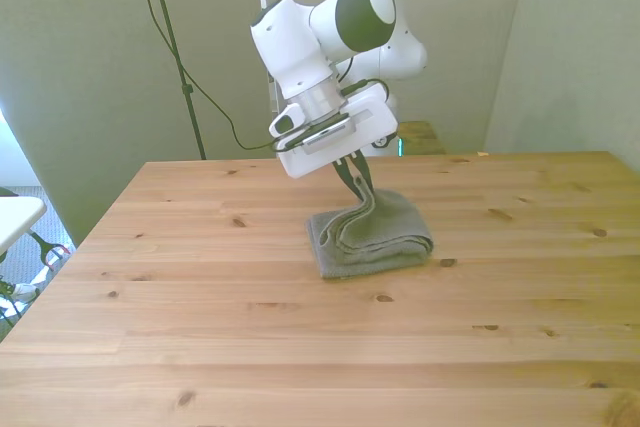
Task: Unfold the towel
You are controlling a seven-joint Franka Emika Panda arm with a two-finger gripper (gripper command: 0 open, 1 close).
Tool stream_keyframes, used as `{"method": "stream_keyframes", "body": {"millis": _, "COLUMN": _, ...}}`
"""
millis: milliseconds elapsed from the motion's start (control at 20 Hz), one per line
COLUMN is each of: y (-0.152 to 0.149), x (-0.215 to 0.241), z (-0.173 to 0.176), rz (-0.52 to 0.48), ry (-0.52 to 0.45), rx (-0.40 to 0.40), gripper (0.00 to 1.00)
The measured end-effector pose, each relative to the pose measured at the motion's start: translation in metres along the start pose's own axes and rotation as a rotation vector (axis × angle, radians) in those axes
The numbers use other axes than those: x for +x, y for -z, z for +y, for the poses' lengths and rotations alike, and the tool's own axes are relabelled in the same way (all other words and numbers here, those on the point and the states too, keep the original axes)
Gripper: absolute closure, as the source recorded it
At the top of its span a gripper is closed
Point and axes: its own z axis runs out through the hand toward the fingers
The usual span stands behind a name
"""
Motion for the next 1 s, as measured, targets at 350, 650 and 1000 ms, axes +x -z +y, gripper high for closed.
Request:
{"method": "stream_keyframes", "body": {"millis": 350, "y": -0.015, "x": -0.03, "z": -0.047, "rz": -0.025, "ry": 0.074, "rx": 0.021, "gripper": 1.0}}
{"method": "stream_keyframes", "body": {"millis": 650, "y": -0.032, "x": -0.059, "z": -0.098, "rz": -0.034, "ry": 0.162, "rx": 0.025, "gripper": 1.0}}
{"method": "stream_keyframes", "body": {"millis": 1000, "y": -0.055, "x": -0.054, "z": -0.155, "rz": -0.034, "ry": 0.192, "rx": 0.032, "gripper": 1.0}}
